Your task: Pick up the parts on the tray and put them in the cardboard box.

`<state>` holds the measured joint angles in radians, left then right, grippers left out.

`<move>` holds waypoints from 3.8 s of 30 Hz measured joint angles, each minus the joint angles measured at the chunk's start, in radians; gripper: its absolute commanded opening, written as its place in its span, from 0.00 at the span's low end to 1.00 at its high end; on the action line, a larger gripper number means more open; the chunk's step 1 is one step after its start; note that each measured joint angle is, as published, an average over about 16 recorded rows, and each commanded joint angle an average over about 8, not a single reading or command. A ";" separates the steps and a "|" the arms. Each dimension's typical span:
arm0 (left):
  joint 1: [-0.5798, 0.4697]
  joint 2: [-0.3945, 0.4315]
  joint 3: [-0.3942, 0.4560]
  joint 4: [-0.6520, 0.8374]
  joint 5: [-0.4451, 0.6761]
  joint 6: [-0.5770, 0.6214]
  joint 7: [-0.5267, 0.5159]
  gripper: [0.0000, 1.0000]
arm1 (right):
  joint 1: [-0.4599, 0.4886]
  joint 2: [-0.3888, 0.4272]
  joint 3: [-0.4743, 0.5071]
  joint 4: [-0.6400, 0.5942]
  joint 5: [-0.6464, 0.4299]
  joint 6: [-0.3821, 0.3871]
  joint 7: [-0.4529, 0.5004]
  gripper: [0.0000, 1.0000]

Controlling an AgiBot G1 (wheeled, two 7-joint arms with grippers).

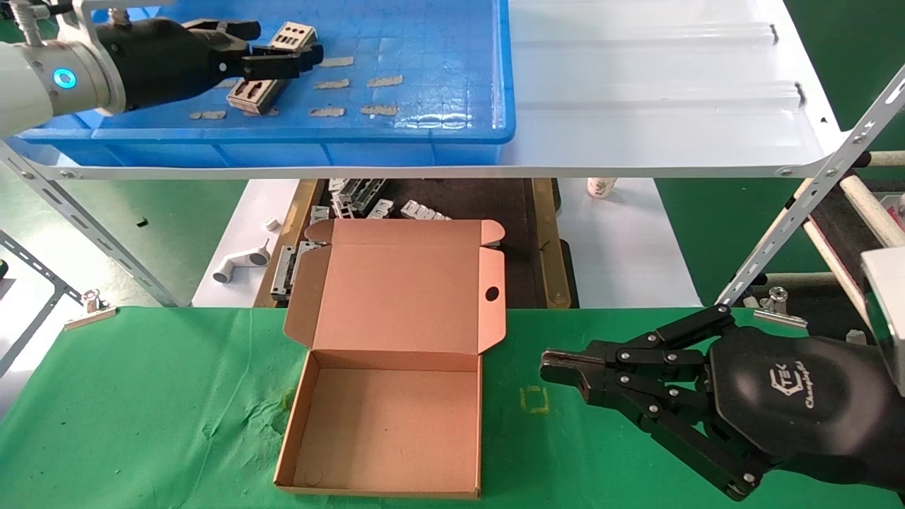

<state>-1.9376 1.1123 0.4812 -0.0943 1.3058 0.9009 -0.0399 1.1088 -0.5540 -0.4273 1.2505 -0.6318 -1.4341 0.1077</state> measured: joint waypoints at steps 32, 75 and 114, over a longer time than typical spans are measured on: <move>0.001 0.033 -0.009 0.097 -0.011 -0.110 0.034 0.21 | 0.000 0.000 0.000 0.000 0.000 0.000 0.000 0.00; -0.005 0.049 -0.023 0.082 -0.032 -0.188 0.059 0.00 | 0.000 0.000 0.000 0.000 0.000 0.000 0.000 0.00; 0.160 -0.199 0.196 -0.504 -0.169 0.689 0.399 0.00 | 0.000 0.000 0.000 0.000 0.000 0.000 0.000 0.00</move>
<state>-1.7780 0.9136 0.6774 -0.5983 1.1371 1.5902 0.3592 1.1088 -0.5539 -0.4275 1.2505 -0.6317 -1.4341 0.1076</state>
